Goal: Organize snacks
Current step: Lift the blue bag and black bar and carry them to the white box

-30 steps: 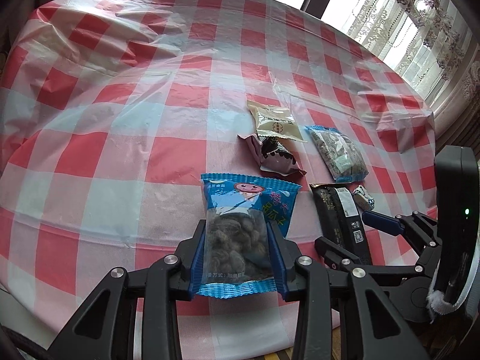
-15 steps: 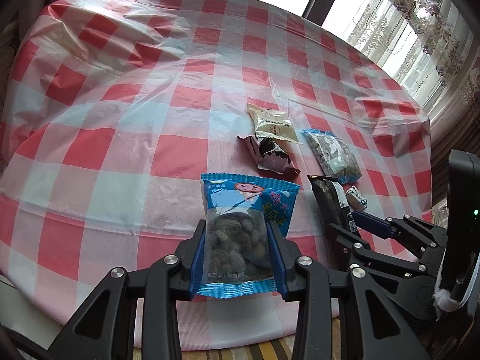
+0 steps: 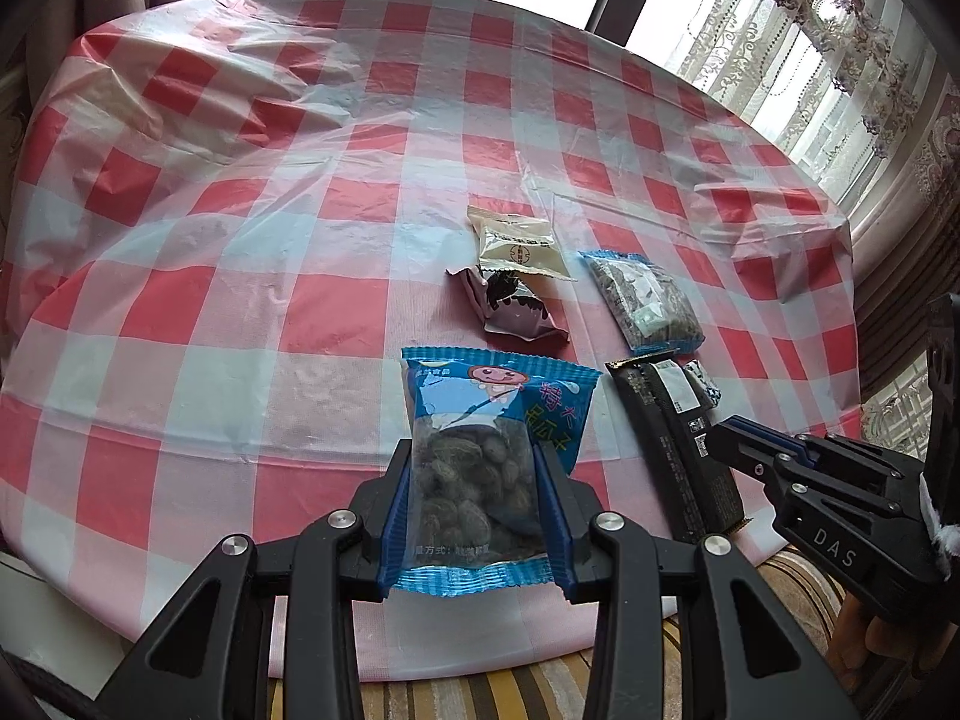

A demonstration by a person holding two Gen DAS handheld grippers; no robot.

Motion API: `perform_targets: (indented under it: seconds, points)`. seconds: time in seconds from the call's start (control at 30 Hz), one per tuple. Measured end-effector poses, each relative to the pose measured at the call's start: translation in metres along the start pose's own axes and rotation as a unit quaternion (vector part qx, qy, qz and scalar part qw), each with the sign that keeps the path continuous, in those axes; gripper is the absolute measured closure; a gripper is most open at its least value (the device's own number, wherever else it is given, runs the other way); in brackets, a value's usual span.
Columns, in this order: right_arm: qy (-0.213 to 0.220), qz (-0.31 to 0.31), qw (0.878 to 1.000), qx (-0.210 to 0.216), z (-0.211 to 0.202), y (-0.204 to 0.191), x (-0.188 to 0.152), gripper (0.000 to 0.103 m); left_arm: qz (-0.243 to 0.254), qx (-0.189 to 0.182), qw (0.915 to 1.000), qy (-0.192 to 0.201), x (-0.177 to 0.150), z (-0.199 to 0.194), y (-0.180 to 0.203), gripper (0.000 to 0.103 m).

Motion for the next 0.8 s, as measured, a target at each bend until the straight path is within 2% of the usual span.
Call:
perform_targets:
  seconds: [0.03,0.07,0.1,0.13,0.23,0.3,0.33,0.43,0.53,0.8]
  points:
    - [-0.003,0.001,1.000,-0.008,0.001,0.002,0.000,0.063,0.000,0.000,1.0000,0.000,0.000,0.000,0.000,0.064]
    - [-0.002,0.002,1.000,-0.015,0.001,0.003,-0.001,0.031,0.000,0.000,1.0000,0.000,0.000,0.000,0.000,0.064]
    - [0.000,-0.005,1.000,-0.018,0.001,0.001,0.000,0.022,0.001,-0.001,1.0000,0.000,0.000,0.000,0.001,0.064]
    - [-0.005,-0.015,1.000,-0.021,0.003,-0.002,-0.001,0.019,0.001,-0.002,1.0000,-0.001,0.000,0.000,0.003,0.064]
    - [-0.031,-0.037,0.998,-0.036,0.020,-0.009,-0.002,0.019,0.004,-0.007,1.0000,-0.002,-0.001,0.001,0.008,0.064]
    - [-0.059,-0.032,0.997,-0.034,0.036,-0.007,-0.004,0.028,0.005,-0.011,0.9999,-0.002,-0.001,0.001,0.010,0.064]
    - [-0.068,-0.025,0.997,-0.033,0.041,-0.004,-0.005,0.039,0.005,-0.012,0.9999,-0.001,-0.001,0.000,0.011,0.064]
    - [-0.064,-0.019,0.997,-0.029,0.041,-0.001,-0.004,0.049,0.004,-0.015,0.9999,0.001,-0.001,-0.002,0.013,0.064]
    - [-0.058,-0.027,0.998,-0.019,0.037,-0.006,-0.006,0.050,0.005,-0.016,0.9999,0.001,-0.002,-0.003,0.014,0.064]
    - [-0.007,-0.013,1.000,-0.011,0.005,0.000,-0.001,0.050,0.009,-0.012,0.9999,0.003,-0.003,-0.008,0.021,0.064]
Point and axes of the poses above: each gripper's, at about its wrist camera, not at the fingertips, and z roughly the way its jaws point, y to its right, x to its top, the point moved 5 cm from there along z, roughly the way its jaws point, and after that the axes turned 8 degrees about x, right-handed, at the moved point
